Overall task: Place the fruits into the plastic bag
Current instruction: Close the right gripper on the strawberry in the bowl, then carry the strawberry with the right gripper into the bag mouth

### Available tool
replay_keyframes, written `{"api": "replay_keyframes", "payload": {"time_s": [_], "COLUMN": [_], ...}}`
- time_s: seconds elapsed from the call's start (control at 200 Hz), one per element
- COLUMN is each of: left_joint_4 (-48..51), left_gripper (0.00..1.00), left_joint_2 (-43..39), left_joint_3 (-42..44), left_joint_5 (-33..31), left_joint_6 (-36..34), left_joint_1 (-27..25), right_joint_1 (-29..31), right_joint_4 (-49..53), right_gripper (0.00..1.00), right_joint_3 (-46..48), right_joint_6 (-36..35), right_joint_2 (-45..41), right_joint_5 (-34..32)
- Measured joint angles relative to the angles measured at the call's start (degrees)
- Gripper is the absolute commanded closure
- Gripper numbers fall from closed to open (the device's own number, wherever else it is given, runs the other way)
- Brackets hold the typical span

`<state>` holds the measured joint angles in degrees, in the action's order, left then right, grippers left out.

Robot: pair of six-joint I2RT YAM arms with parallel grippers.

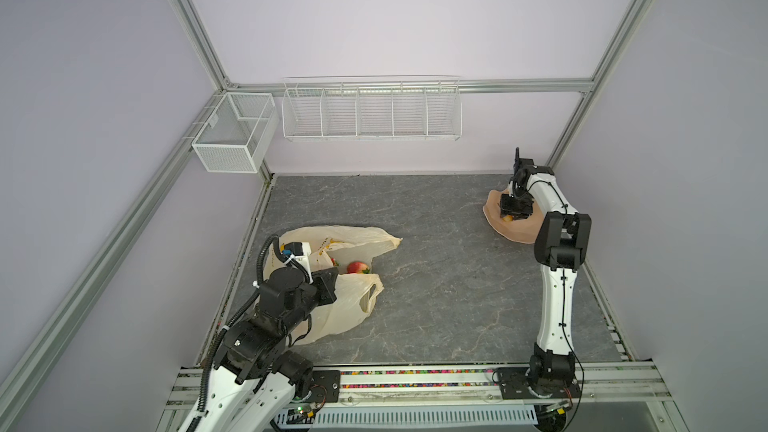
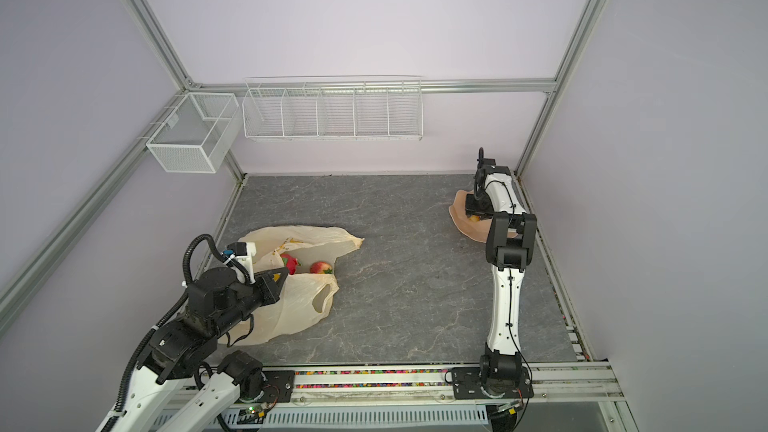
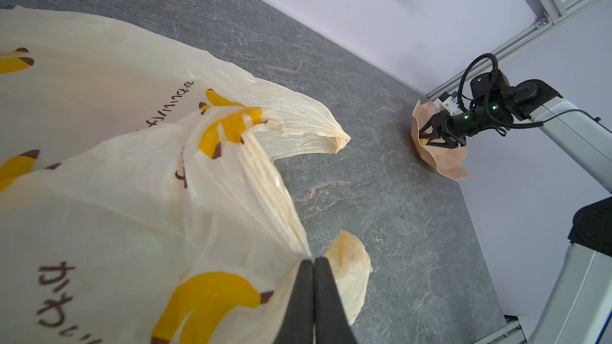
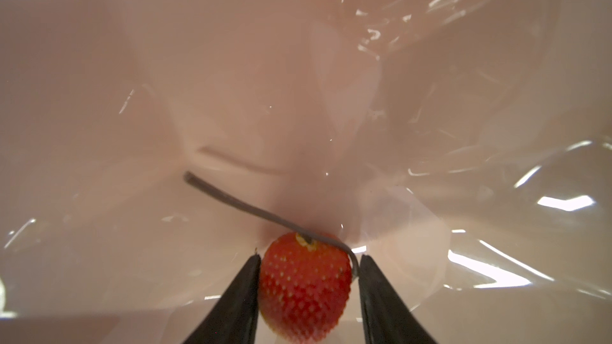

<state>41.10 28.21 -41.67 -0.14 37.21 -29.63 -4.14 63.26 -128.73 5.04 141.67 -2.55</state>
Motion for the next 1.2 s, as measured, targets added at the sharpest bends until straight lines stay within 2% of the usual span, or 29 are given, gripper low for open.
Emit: {"api": "replay_keyframes", "payload": {"time_s": [0.19,0.46,0.675,0.865,1.025,1.2], "left_joint_4": [0.00,0.00,-0.07,-0.15,-0.50,-1.14], "left_gripper": [1.00,1.00,1.00,1.00,1.00,1.00], "left_joint_2": [-0.39,-0.70,-0.85,-0.83,-0.81,-0.39], "left_joint_3": [0.00,0.00,0.00,0.00,0.00,0.00], "left_joint_5": [0.00,0.00,0.02,0.26,0.68,1.66], "left_joint_6": [0.22,0.20,0.15,-0.07,-0.48,-0.57], "left_joint_1": [0.00,0.00,0.00,0.00,0.00,0.00], "right_joint_1": [-0.11,-0.17,-0.13,1.14,7.78,22.23], "right_joint_4": [0.13,0.24,-0.74,-3.78,-8.39,-16.96], "right_gripper": [0.65,0.69,0.73,0.73,0.72,0.72], "right_joint_3": [0.00,3.69,11.50,22.67,34.25,44.89], "right_joint_6": [-0.15,0.31,1.46,3.37,6.34,13.27], "right_joint_2": [-0.15,-3.13,-13.11,-25.40,-35.58,-41.29], "right_joint_5": [0.55,1.18,2.97,8.04,15.72,25.92]}}
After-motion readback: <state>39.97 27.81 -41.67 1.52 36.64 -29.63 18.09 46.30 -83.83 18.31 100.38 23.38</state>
